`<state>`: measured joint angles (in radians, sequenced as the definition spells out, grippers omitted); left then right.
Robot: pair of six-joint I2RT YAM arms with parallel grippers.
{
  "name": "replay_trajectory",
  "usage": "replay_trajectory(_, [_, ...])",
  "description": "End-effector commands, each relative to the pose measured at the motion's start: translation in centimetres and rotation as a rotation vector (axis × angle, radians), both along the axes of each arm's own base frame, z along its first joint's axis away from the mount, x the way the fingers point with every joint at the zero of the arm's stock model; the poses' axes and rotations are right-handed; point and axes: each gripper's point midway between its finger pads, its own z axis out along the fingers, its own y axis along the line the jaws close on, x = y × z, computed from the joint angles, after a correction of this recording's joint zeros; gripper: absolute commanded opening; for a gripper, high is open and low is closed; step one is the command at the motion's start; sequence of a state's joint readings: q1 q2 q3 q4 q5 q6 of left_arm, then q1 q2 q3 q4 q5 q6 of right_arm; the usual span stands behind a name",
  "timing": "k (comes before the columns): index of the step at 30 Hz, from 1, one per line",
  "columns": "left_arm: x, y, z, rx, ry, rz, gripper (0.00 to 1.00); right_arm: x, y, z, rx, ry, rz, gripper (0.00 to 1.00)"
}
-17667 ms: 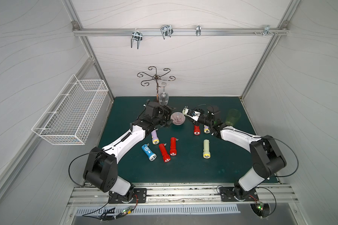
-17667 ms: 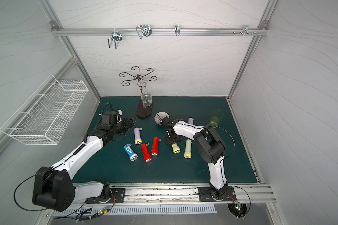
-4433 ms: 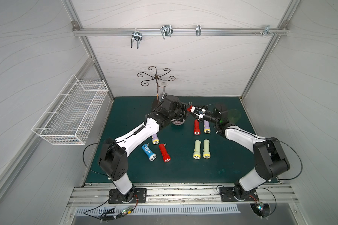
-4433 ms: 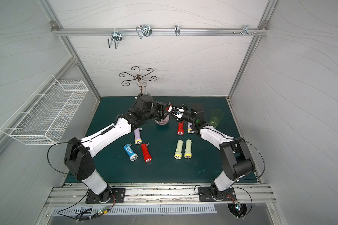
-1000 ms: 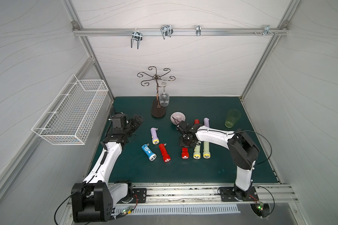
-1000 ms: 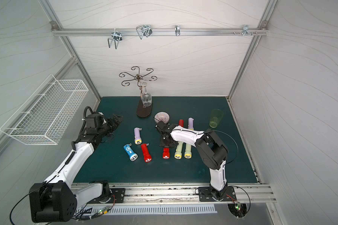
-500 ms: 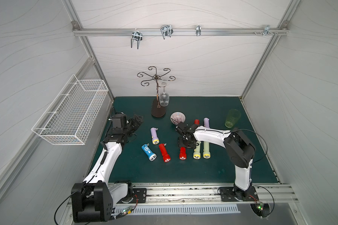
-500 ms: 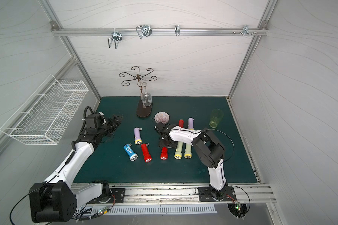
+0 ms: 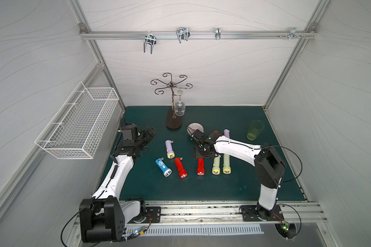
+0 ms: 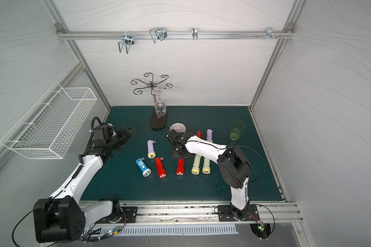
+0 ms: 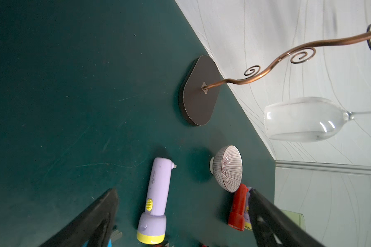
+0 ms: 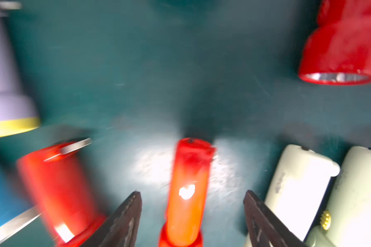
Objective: Close the plug at the bottom of the flashlight
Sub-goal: Place the flashlight at the center of the board, then pick up the flashlight from the center of the board.
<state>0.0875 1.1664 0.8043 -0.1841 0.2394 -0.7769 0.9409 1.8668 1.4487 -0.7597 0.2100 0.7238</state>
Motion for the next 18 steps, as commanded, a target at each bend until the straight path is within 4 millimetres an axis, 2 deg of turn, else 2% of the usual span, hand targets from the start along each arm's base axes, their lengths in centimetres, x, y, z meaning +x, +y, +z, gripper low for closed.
replay_trajectory(1, [1.1, 1.5, 1.9, 0.048, -0.058, 0.028, 0.95, -1.6, 1.9, 1.7, -0.006, -0.037, 0.108, 0.77])
replay_trajectory(5, [1.0, 2.4, 1.7, 0.073, -0.049, 0.051, 0.95, -2.8, 5.3, 1.4, 0.019, -0.033, 0.206, 0.77])
replay_trajectory(11, [1.0, 2.6, 1.5, 0.07, -0.04, 0.059, 0.95, -4.2, 9.8, 0.3, 0.034, -0.024, 0.335, 0.76])
replay_trajectory(18, [1.0, 2.7, 1.4, 0.061, -0.039, 0.064, 0.95, -4.0, 11.5, -2.9, -0.015, 0.023, 0.358, 0.73])
